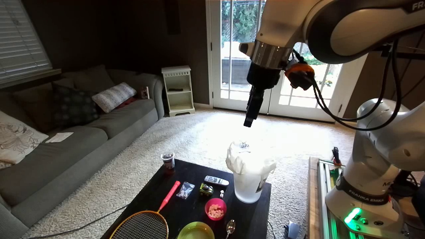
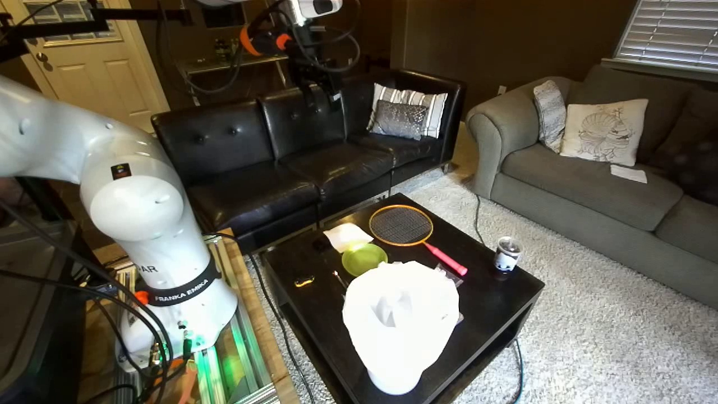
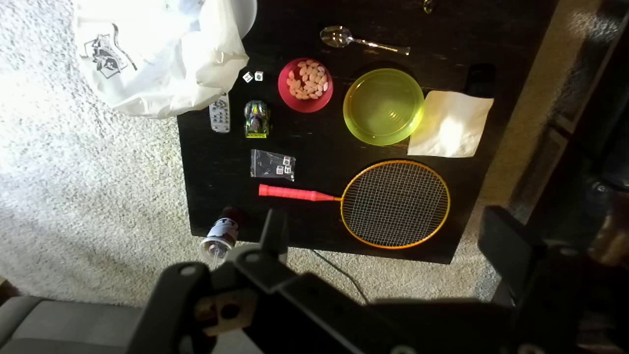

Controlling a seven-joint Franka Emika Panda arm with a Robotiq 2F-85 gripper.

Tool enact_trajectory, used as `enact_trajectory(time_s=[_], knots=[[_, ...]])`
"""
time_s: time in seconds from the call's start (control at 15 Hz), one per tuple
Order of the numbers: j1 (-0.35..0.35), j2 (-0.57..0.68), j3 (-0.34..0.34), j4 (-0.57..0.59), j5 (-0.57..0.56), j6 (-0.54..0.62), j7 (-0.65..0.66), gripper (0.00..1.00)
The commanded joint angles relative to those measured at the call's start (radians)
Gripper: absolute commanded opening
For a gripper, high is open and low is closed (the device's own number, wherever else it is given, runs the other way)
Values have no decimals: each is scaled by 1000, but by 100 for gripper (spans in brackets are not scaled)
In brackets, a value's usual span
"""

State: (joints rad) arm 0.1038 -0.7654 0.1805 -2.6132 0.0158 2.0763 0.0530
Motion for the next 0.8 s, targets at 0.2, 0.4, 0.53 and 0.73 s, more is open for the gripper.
enact_trajectory(time_s=[0.2, 0.4, 0.53, 0.73], knots=[[32, 35, -2, 7, 2, -5, -5, 100], [99, 113, 16, 15, 35, 12, -37, 100], [168, 184, 20, 20, 74, 48, -84, 100], [257, 313, 30, 28, 143, 135, -154, 100]])
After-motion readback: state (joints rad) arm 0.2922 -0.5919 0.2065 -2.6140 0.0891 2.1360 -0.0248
